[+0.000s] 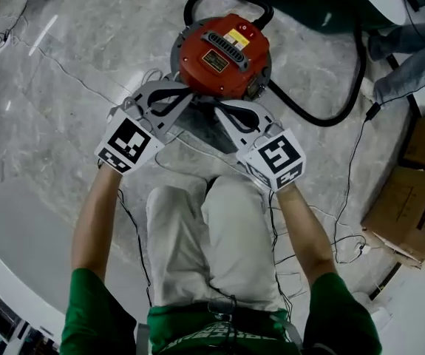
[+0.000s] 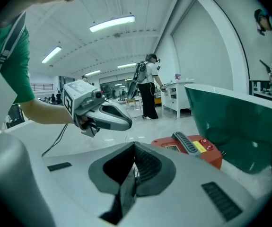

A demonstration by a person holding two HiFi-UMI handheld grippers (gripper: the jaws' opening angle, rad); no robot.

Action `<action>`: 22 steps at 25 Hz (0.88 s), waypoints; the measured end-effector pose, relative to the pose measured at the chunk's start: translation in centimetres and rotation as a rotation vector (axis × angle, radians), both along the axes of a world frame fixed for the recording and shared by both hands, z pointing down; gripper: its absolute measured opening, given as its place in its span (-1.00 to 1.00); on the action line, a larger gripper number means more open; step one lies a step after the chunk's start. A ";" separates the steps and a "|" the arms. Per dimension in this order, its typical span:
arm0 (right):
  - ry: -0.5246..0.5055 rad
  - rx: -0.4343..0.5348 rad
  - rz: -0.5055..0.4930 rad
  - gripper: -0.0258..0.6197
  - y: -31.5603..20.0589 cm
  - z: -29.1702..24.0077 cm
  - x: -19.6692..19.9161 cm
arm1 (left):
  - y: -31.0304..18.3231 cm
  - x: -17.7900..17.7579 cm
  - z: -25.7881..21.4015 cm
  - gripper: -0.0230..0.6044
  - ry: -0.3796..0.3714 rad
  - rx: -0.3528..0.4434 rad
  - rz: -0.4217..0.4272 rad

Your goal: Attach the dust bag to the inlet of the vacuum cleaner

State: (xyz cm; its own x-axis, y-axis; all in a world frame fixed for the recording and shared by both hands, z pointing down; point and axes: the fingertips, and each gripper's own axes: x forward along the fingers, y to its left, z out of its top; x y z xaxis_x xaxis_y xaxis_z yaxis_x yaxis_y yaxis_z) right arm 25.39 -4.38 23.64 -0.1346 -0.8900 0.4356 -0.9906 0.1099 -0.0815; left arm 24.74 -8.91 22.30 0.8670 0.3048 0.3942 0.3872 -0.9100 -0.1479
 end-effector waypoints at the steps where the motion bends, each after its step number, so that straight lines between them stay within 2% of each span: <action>1: -0.003 -0.010 0.011 -0.90 0.1 -1.4 -0.1 | -0.1 -0.3 -1.7 -0.92 0.001 -0.013 -0.017; 9: -0.024 -0.073 0.112 -0.90 3.3 -13.3 -2.3 | 2.3 -3.9 -14.6 -0.92 -0.028 -0.085 -0.099; 16: -0.076 -0.063 0.206 -0.90 6.5 -26.1 -5.6 | 5.8 -9.7 -26.0 -0.92 -0.054 -0.214 -0.204; 22: -0.119 -0.061 0.225 -0.90 9.6 -34.1 -10.1 | 8.7 -14.9 -34.1 -0.92 -0.045 -0.267 -0.274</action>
